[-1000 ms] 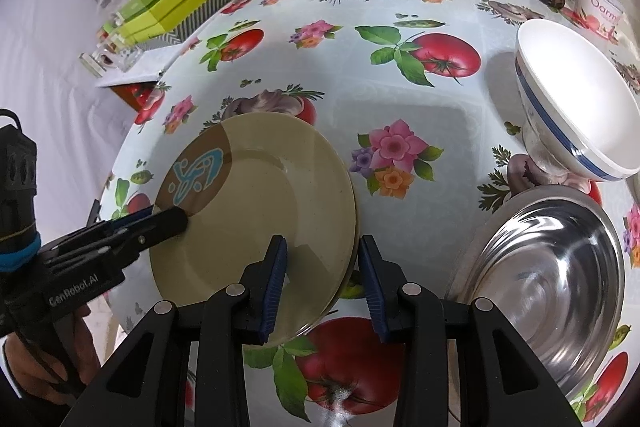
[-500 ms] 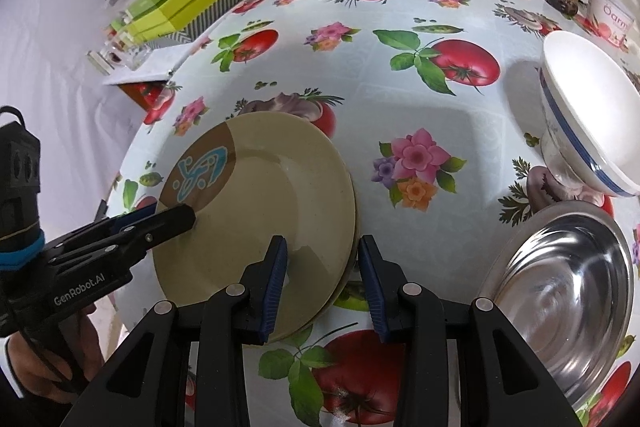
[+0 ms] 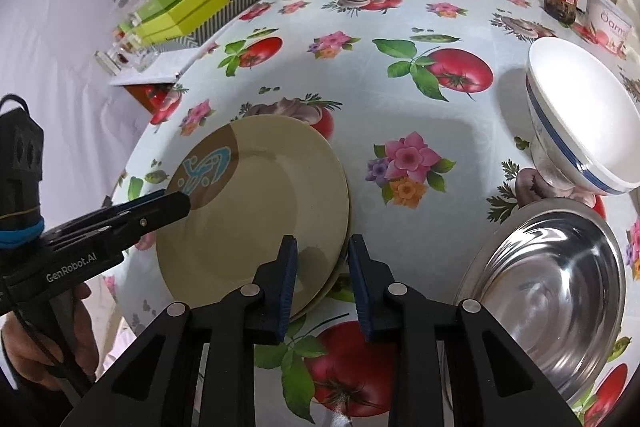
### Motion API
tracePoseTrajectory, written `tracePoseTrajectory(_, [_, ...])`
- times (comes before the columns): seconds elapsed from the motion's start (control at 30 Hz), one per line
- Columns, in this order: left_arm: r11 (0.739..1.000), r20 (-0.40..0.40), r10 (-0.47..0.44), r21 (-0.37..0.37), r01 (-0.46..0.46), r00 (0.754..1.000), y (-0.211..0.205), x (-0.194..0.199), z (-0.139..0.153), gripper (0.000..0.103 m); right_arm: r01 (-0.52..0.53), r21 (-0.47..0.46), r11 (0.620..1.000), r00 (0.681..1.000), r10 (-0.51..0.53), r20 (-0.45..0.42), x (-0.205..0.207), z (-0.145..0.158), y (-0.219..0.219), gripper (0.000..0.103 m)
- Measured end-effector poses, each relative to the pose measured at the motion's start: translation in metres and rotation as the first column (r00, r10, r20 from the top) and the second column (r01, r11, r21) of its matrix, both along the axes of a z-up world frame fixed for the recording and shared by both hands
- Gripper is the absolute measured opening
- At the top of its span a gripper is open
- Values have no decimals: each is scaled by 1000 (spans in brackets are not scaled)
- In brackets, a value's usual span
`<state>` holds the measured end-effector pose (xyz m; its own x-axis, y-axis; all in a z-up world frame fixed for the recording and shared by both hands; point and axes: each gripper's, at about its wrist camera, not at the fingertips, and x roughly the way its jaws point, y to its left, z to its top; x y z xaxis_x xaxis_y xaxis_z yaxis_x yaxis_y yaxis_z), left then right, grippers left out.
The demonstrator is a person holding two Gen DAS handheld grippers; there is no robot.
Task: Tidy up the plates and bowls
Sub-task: 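Open the left gripper to release the plate and lift away, then move the left gripper to the rim of a white bowl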
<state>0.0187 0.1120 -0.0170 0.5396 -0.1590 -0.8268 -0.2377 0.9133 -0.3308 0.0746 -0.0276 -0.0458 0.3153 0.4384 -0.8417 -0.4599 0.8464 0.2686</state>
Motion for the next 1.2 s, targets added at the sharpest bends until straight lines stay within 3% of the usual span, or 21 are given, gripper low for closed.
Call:
tracePoseTrajectory(0.4, [1000,77,-15,23,13,997,-7,-10,23,38,14,37,999,998,-16,59,-12,24,-15,26])
tracePoseTrajectory(0.8, [993,149,-105,77,94,983,-36,-10,41,38,82,68,994,989,-90,119,-28,46,-54,26])
tracePoseTrajectory(1.2, [978,181,-206,70,196,962,-73,-8,57,38,157,97,983,973,-171,157,-47,62,-97,28])
